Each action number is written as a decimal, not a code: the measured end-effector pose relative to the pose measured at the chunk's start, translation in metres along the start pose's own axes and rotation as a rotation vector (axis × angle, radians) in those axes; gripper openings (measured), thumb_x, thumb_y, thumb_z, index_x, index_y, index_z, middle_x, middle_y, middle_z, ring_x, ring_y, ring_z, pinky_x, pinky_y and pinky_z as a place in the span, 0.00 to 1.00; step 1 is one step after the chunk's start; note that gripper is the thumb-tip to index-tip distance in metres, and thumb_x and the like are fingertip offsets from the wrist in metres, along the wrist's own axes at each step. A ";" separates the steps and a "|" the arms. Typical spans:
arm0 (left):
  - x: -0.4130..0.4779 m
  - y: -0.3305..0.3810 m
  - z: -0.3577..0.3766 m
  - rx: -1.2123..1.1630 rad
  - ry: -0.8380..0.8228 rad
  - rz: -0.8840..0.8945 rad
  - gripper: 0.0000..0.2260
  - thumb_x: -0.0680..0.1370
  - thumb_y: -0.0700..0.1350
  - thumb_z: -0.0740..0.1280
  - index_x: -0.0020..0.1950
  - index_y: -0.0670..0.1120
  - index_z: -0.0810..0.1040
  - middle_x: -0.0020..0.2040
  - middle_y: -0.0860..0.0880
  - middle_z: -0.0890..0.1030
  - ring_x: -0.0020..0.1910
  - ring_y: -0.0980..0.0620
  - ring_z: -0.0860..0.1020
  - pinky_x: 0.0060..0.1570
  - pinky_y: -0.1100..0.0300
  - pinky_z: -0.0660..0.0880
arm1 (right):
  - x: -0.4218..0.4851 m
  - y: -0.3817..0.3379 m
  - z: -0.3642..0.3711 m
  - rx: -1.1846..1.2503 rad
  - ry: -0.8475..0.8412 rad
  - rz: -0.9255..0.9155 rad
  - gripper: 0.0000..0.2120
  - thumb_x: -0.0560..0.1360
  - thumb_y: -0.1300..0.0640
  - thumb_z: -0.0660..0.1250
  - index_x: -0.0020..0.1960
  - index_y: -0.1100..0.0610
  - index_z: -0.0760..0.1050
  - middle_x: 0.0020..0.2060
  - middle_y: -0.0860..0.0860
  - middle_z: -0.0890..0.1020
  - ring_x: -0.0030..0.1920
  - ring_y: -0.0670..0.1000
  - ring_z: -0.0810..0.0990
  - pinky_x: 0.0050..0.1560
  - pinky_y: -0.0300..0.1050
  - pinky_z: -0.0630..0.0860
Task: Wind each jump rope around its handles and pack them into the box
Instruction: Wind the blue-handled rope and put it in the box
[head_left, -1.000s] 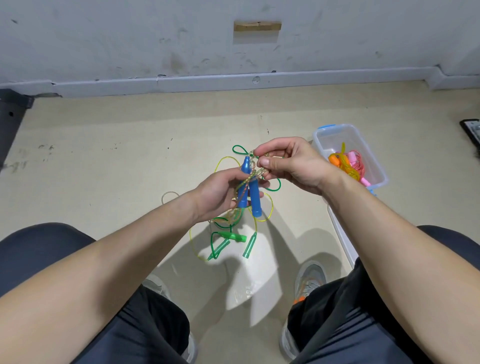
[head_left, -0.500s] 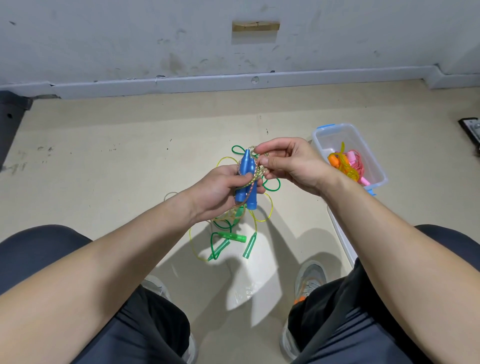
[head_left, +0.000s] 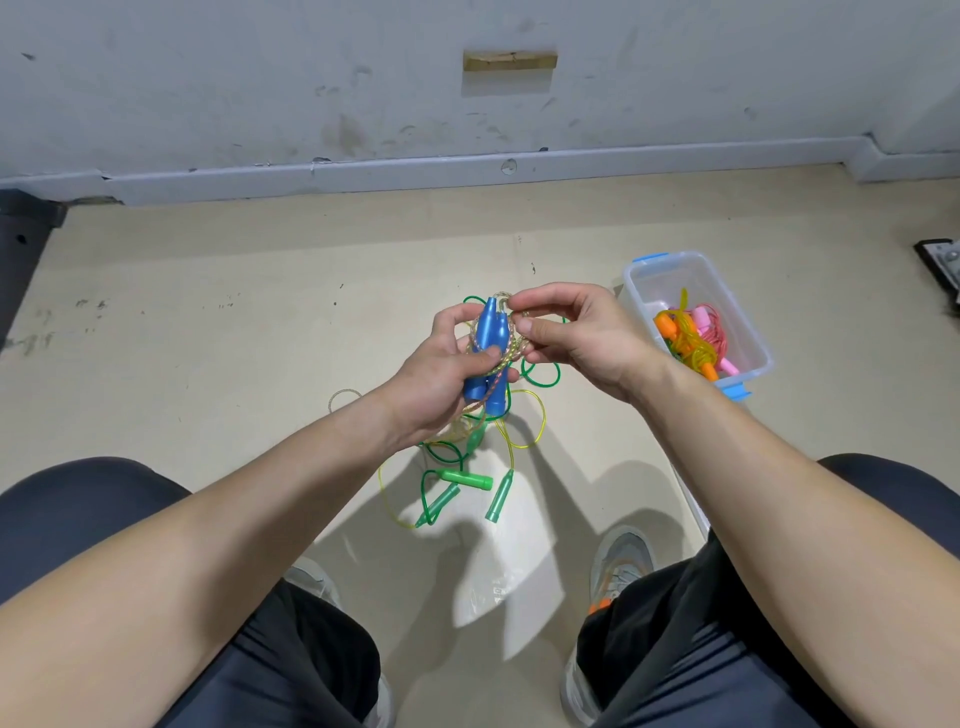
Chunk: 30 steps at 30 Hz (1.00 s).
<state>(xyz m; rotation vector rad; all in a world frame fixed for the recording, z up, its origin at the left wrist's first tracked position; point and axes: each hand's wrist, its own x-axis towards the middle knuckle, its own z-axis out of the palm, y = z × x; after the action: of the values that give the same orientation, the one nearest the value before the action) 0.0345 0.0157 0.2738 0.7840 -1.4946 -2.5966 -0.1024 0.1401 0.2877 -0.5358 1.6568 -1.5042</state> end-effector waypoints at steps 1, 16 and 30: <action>0.000 0.000 0.000 -0.002 0.008 0.000 0.22 0.83 0.31 0.59 0.75 0.45 0.61 0.54 0.44 0.78 0.42 0.44 0.82 0.49 0.54 0.80 | 0.000 0.000 0.001 -0.010 0.017 -0.014 0.09 0.76 0.68 0.71 0.51 0.57 0.82 0.48 0.57 0.82 0.32 0.50 0.81 0.39 0.39 0.81; -0.002 0.010 -0.004 0.242 -0.076 -0.023 0.10 0.84 0.41 0.63 0.63 0.40 0.75 0.48 0.43 0.84 0.47 0.45 0.84 0.50 0.56 0.81 | 0.002 0.009 0.013 0.002 0.136 -0.103 0.08 0.76 0.70 0.71 0.50 0.59 0.81 0.48 0.56 0.81 0.38 0.48 0.83 0.42 0.41 0.82; 0.002 0.008 -0.003 0.090 0.098 0.027 0.10 0.84 0.38 0.62 0.64 0.38 0.77 0.45 0.42 0.84 0.41 0.49 0.85 0.41 0.59 0.82 | -0.002 0.007 0.033 0.075 0.191 0.014 0.06 0.81 0.61 0.65 0.50 0.60 0.81 0.39 0.52 0.84 0.35 0.52 0.82 0.36 0.44 0.80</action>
<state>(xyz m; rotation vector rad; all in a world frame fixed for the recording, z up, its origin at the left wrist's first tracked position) 0.0321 0.0086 0.2781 0.8786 -1.5919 -2.4484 -0.0731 0.1230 0.2833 -0.3475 1.7364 -1.6421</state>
